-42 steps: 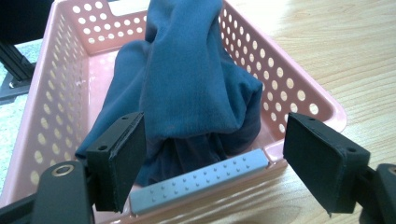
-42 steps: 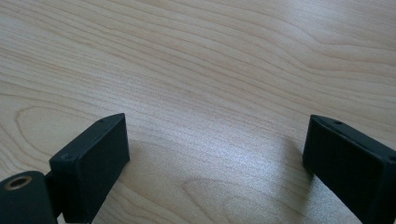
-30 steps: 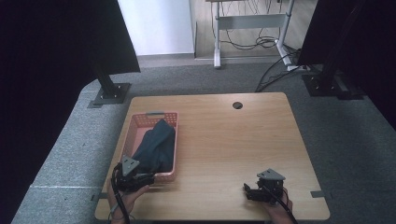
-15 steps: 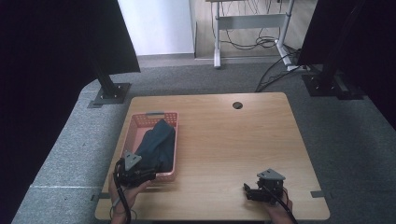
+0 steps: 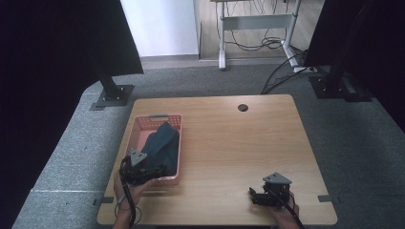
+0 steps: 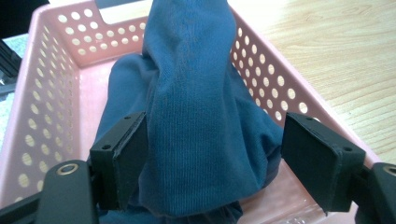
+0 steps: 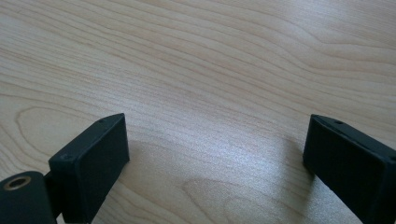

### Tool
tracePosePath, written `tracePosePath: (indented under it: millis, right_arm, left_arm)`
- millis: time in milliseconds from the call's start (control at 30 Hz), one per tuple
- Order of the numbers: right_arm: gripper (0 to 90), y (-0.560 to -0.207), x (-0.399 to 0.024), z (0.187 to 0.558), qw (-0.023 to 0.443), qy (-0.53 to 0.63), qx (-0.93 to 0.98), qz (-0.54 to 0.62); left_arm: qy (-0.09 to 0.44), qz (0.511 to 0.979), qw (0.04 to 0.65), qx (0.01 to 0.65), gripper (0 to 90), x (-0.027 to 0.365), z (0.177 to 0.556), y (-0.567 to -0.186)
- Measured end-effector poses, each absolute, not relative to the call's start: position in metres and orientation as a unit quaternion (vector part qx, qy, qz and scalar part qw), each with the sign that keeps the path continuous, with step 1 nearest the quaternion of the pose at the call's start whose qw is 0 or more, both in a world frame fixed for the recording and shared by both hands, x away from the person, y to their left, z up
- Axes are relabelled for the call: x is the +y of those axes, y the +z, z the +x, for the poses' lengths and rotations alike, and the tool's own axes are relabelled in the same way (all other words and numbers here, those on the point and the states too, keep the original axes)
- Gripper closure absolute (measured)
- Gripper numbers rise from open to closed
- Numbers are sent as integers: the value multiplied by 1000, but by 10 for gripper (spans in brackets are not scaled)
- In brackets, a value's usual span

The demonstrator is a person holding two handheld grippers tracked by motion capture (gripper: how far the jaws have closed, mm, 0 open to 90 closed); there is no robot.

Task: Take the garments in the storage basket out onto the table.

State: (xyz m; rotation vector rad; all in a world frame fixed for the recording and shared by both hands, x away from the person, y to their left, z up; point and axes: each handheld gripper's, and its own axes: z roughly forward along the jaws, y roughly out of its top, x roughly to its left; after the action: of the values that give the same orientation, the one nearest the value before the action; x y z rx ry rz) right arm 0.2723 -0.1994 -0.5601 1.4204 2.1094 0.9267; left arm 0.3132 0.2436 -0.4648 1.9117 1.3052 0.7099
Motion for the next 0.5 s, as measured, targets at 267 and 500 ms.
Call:
tracePosePath:
  millis: [267,500]
  right_arm:
    - [65,-560,-199,272,216,334,761,512]
    - [65,-560,-199,272,216,334,761,512]
  left_arm:
    - [269,743,342,509,235,244,324,-468]
    - [265,742,340,513,237,243,332,-468]
